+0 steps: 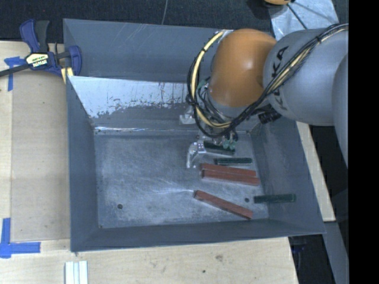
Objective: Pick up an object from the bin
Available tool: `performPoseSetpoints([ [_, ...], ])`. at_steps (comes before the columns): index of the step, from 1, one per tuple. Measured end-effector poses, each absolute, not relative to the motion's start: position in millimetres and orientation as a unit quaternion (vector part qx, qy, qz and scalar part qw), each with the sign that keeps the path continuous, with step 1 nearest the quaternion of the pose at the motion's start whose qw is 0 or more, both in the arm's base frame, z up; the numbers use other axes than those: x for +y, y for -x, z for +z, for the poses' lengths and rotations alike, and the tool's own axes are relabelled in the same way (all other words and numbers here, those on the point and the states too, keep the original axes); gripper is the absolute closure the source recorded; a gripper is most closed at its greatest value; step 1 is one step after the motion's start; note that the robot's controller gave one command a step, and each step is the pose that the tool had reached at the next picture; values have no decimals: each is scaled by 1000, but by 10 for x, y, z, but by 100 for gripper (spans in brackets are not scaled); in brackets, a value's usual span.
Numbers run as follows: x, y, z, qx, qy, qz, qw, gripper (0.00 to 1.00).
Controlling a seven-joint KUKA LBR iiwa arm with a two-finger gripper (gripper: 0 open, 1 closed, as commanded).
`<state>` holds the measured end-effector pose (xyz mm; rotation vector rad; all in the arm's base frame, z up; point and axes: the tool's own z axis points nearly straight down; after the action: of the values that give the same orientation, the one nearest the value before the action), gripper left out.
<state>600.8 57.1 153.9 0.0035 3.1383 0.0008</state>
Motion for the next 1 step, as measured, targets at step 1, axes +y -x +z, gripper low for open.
performPoseSetpoints([
  [1, 571, -6008, 1539, 1000, -1, 0, 2, 0],
])
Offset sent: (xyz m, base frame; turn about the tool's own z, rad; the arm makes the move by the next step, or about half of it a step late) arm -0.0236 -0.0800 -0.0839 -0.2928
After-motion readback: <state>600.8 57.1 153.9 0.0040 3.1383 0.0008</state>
